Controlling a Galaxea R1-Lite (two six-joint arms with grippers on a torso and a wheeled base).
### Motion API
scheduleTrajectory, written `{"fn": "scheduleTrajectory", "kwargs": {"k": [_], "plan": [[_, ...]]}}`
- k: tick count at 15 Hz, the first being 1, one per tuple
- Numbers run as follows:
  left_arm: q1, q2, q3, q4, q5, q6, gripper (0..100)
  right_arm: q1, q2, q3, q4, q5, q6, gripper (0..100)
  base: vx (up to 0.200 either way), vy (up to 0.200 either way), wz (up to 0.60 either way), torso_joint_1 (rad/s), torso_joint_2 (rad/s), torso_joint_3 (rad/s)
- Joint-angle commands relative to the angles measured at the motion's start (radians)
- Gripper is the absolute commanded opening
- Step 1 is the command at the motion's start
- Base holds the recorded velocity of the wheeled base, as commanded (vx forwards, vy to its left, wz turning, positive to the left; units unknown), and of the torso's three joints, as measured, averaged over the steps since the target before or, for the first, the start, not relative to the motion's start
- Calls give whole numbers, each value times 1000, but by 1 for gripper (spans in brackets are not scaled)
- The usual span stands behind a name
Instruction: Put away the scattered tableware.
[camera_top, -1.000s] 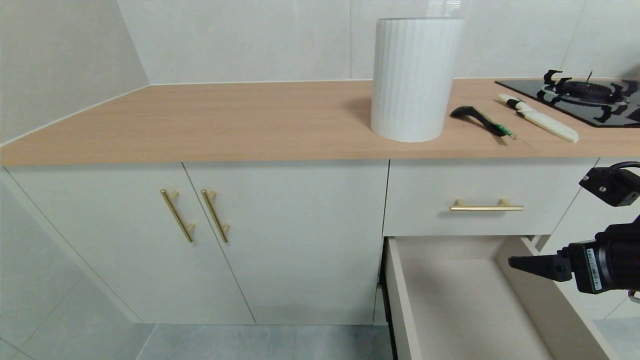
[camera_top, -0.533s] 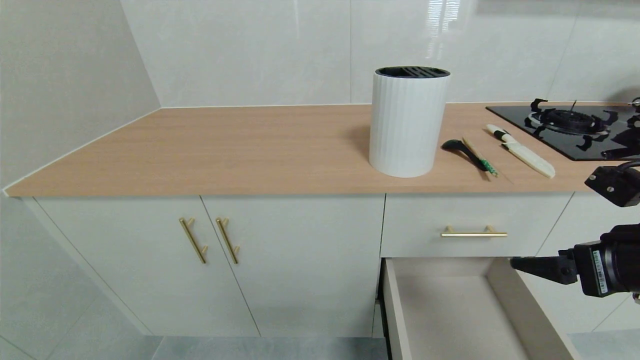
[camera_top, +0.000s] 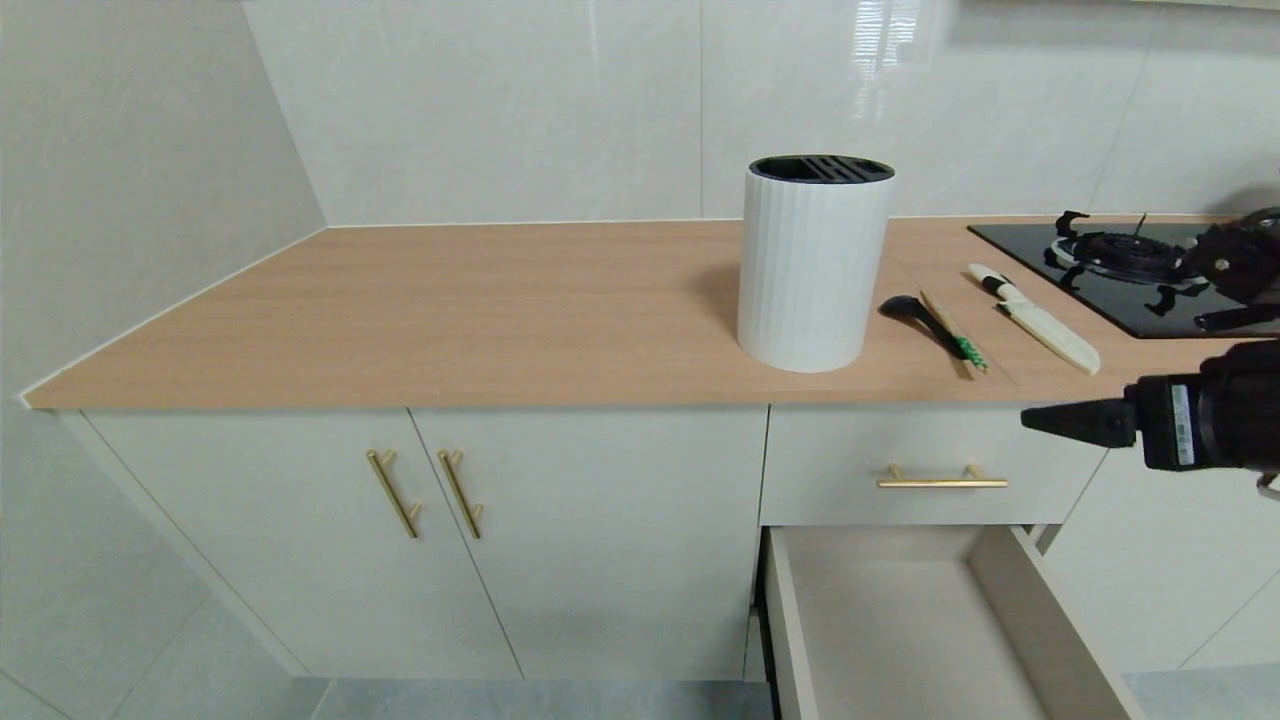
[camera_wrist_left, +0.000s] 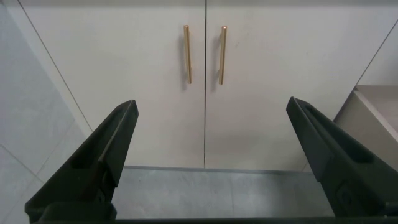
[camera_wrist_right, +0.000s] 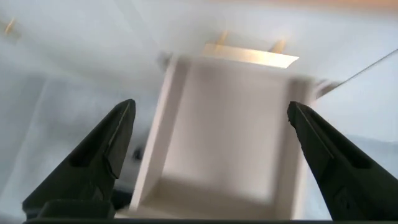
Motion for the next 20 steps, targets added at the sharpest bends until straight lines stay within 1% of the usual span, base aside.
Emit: {"fn": "scheduleTrajectory", "kwargs": {"k": [1, 2, 3, 5, 6, 9, 12, 15, 19, 20], "plan": [[0, 1, 0, 0, 0, -1, 100, -6, 213, -222, 72, -54, 17, 100, 0, 0, 0, 0, 0, 0], [0, 1, 0, 0, 0, -1, 100, -9, 239, -243, 72, -57, 17, 100, 0, 0, 0, 0, 0, 0], [0, 1, 0, 0, 0, -1, 100, -31, 305, -305, 74, -59, 17, 100, 0, 0, 0, 0, 0, 0], [0, 1, 0, 0, 0, -1, 100, -51, 374, -349, 77, -64, 17, 100, 0, 0, 0, 0, 0, 0], [0, 1, 0, 0, 0, -1, 100, -72, 412, -357, 60, -67, 18, 100, 0, 0, 0, 0, 0, 0], [0, 1, 0, 0, 0, -1, 100, -95, 483, -369, 1, -74, 17, 100, 0, 0, 0, 0, 0, 0], [0, 1, 0, 0, 0, -1, 100, -112, 530, -369, -97, -96, 20, 100, 0, 0, 0, 0, 0, 0], [0, 1, 0, 0, 0, -1, 100, -120, 558, -374, -127, -99, 38, 100, 0, 0, 0, 0, 0, 0], [0, 1, 0, 0, 0, -1, 100, -120, 567, -386, -135, -105, 58, 100, 0, 0, 0, 0, 0, 0], [0, 1, 0, 0, 0, -1, 100, -120, 569, -387, -135, -105, 58, 0, 0, 0, 0, 0, 0, 0]]}}
